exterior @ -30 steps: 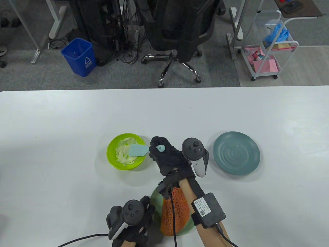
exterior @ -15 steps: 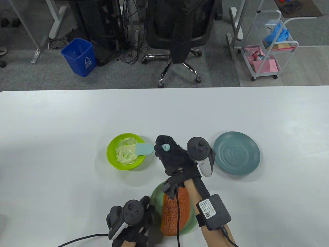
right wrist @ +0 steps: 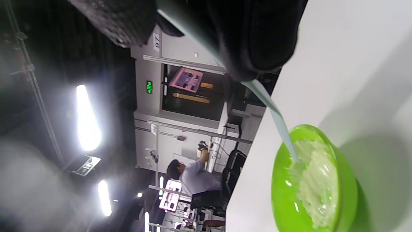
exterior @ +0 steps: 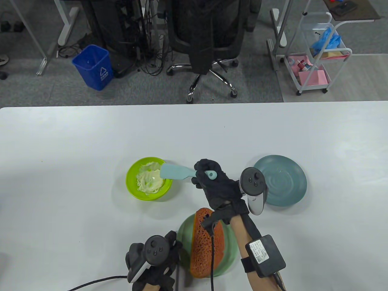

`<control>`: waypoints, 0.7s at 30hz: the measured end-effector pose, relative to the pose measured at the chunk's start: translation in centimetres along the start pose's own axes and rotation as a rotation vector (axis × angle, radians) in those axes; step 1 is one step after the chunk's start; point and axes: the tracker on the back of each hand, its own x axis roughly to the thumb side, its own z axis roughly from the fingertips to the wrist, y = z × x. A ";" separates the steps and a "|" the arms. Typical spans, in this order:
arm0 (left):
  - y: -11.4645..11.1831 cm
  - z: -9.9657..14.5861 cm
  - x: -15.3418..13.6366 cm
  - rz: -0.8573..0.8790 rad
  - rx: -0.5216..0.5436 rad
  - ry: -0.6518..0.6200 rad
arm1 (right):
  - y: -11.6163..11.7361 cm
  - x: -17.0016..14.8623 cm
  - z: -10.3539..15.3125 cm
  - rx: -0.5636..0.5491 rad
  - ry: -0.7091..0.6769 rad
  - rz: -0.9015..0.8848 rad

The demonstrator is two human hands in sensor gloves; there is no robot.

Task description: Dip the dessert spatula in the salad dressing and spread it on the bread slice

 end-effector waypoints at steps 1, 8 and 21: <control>0.0 0.0 0.0 0.000 0.000 0.000 | -0.5 0.1 0.4 -0.005 -0.017 -0.006; 0.0 0.0 0.0 0.004 -0.002 0.004 | -4.2 -0.3 4.5 -0.013 -0.096 -0.190; 0.1 0.1 -0.3 0.026 -0.016 0.008 | -8.4 -3.3 12.9 -0.029 -0.127 -0.421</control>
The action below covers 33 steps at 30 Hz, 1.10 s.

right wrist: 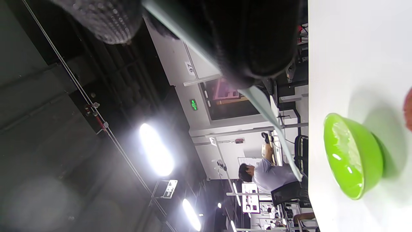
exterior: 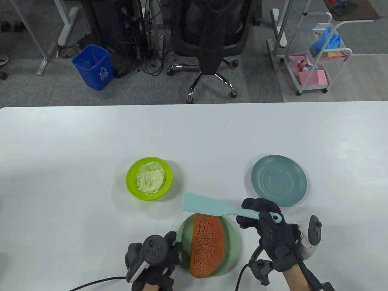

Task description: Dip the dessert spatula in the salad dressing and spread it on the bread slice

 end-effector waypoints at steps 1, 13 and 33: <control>0.0 0.0 0.0 0.000 0.000 0.001 | -0.3 -0.1 0.3 -0.010 -0.003 -0.005; 0.0 0.0 0.0 -0.008 0.006 0.008 | -3.0 -1.6 1.5 -0.185 -0.078 0.085; -0.1 -0.1 0.2 -0.013 0.014 0.008 | -3.3 -3.1 2.1 -0.220 0.004 0.159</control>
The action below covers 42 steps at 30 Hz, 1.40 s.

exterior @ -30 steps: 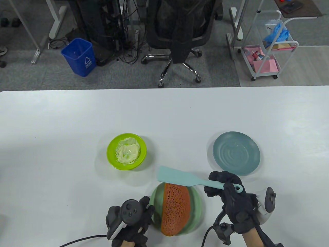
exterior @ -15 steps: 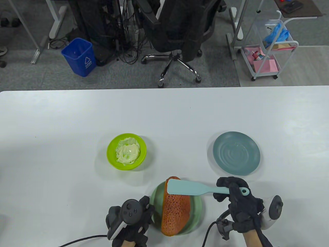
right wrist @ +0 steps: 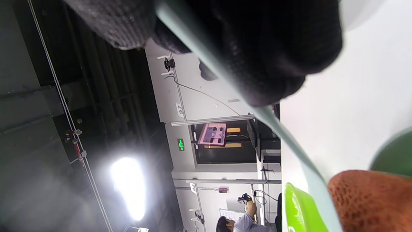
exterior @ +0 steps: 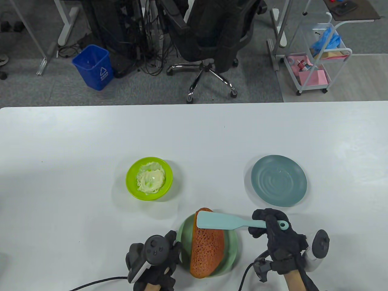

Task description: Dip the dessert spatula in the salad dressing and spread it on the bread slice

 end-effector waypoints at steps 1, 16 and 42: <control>0.0 0.0 0.0 0.001 0.000 0.000 | 0.1 0.0 0.0 -0.002 0.000 0.007; -0.1 0.0 0.0 0.016 -0.001 0.000 | 0.6 1.1 0.6 -0.052 -0.054 0.143; -0.1 0.0 0.0 0.011 0.004 -0.002 | -2.3 3.3 1.5 -0.213 -0.183 0.242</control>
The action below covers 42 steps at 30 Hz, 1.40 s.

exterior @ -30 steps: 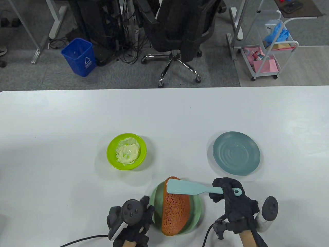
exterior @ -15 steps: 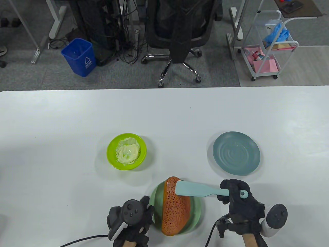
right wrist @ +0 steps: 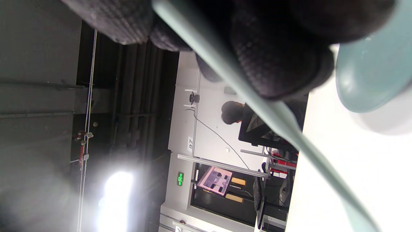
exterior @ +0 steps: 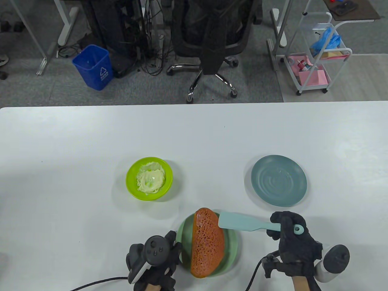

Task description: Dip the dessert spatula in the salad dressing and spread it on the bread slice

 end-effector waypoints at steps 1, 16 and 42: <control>0.0 0.0 0.0 0.000 0.000 0.000 | 0.0 0.0 0.1 -0.002 -0.002 0.001; 0.0 0.0 0.0 -0.010 0.005 0.001 | 2.9 -0.1 1.0 0.147 -0.026 -0.148; 0.0 0.0 0.0 -0.006 0.004 0.005 | 3.7 1.0 1.7 0.137 -0.065 0.061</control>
